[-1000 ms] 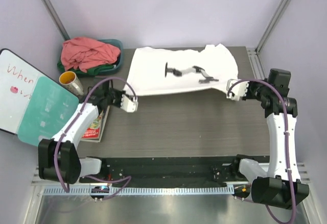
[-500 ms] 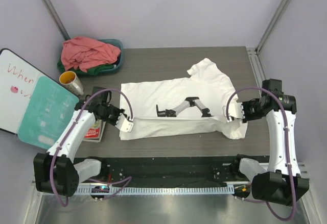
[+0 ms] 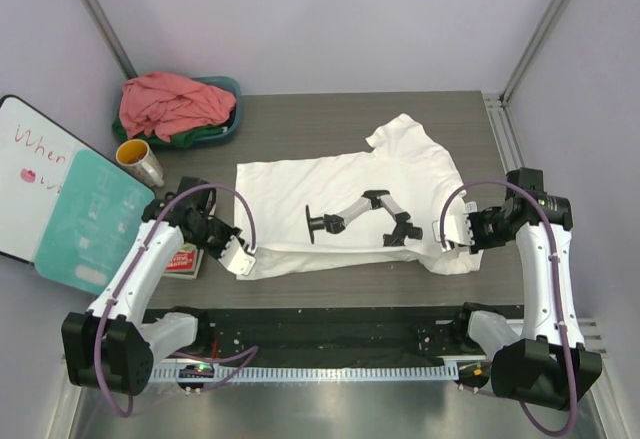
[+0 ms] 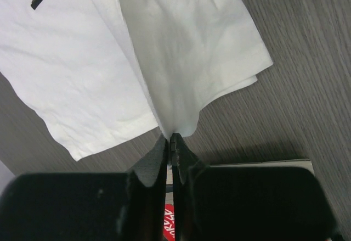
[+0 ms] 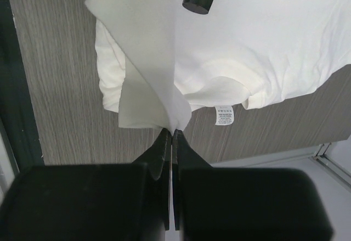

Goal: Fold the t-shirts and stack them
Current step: Fold the tshirt

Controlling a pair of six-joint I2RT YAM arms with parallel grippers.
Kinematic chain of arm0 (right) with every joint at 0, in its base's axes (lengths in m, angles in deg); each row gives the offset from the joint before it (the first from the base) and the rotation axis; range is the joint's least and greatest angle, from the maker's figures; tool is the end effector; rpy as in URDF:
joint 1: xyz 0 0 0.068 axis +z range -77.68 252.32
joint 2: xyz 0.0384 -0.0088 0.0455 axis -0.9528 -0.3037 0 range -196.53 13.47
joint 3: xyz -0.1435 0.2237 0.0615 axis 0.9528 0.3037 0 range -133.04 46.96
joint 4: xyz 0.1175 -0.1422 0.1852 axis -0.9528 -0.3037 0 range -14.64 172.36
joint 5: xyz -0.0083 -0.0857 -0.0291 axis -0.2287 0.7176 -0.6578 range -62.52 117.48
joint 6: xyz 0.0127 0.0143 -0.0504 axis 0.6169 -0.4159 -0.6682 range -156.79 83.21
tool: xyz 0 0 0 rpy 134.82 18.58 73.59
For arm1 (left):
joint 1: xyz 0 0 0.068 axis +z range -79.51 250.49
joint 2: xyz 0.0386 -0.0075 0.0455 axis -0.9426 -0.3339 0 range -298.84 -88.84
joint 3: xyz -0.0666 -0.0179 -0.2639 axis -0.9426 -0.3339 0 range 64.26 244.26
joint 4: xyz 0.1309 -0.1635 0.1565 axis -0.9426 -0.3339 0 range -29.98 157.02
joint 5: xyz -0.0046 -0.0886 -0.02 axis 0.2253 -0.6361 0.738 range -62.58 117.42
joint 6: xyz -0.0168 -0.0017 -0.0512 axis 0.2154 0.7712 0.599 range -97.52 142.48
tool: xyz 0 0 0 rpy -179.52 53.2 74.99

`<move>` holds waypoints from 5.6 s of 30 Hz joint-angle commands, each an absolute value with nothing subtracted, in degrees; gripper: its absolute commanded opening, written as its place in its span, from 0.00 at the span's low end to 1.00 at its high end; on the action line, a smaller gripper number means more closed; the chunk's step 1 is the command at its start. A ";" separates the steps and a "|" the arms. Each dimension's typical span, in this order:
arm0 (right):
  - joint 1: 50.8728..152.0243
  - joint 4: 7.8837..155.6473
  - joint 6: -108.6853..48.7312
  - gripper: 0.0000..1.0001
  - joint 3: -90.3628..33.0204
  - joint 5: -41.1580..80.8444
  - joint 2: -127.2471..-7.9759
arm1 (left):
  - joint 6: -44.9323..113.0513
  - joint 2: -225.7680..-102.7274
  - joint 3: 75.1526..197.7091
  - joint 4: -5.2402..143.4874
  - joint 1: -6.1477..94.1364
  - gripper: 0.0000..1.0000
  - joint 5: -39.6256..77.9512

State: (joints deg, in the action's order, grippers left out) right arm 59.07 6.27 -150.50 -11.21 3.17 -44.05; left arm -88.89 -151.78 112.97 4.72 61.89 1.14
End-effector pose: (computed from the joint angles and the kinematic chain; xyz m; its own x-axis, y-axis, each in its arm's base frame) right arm 0.1486 -0.0200 0.2960 0.2798 -0.9231 -0.2637 -0.9061 -0.1632 -0.3904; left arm 0.1725 -0.0421 0.2436 0.5703 0.7582 -0.3162 0.8094 -0.4530 0.3738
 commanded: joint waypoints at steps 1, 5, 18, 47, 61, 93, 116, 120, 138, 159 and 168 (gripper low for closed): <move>58.87 13.26 -157.38 0.01 -8.60 0.68 -41.99 | -89.50 -151.16 113.04 3.91 62.14 0.04 1.41; 58.87 22.40 -155.97 0.01 -6.48 0.06 -41.81 | -87.04 -150.80 112.25 8.04 62.14 0.04 1.76; 61.60 41.57 -155.44 0.01 -6.12 -0.99 -49.98 | -86.15 -153.17 111.37 13.05 62.06 0.03 4.57; 69.86 52.92 -150.96 0.01 -11.40 1.64 -61.59 | -83.25 -163.90 108.82 28.87 61.18 0.55 10.11; 72.32 59.59 -148.94 0.01 -9.46 2.78 -63.96 | -79.74 -163.37 108.56 30.81 59.33 0.65 10.46; 76.89 73.22 -146.74 0.01 -12.27 4.10 -71.87 | -67.87 -169.08 100.64 39.87 45.45 0.64 25.40; 79.35 80.08 -140.96 0.38 -16.22 11.91 -78.81 | -66.38 -175.24 110.49 23.87 45.36 0.61 26.90; 78.04 69.92 -117.47 0.44 -31.02 22.72 -81.53 | -65.68 -175.06 111.11 23.60 45.36 0.61 26.90; 56.76 -4.04 -107.80 0.38 -48.14 3.41 -94.73 | -63.57 -176.64 113.74 24.66 45.53 0.62 30.32; 59.23 -1.75 -107.46 0.36 -35.48 2.25 -93.41 | -64.27 -177.44 115.50 24.39 46.15 0.62 30.68; 58.17 0.27 -107.28 0.35 -34.69 4.54 -90.95 | -64.09 -177.35 115.50 24.13 46.06 0.62 30.41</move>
State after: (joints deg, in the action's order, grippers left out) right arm 58.91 6.11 -107.33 -34.22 3.67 -94.51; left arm -64.46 -177.11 113.87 25.50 45.87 30.41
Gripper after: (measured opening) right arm 0.356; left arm 0.617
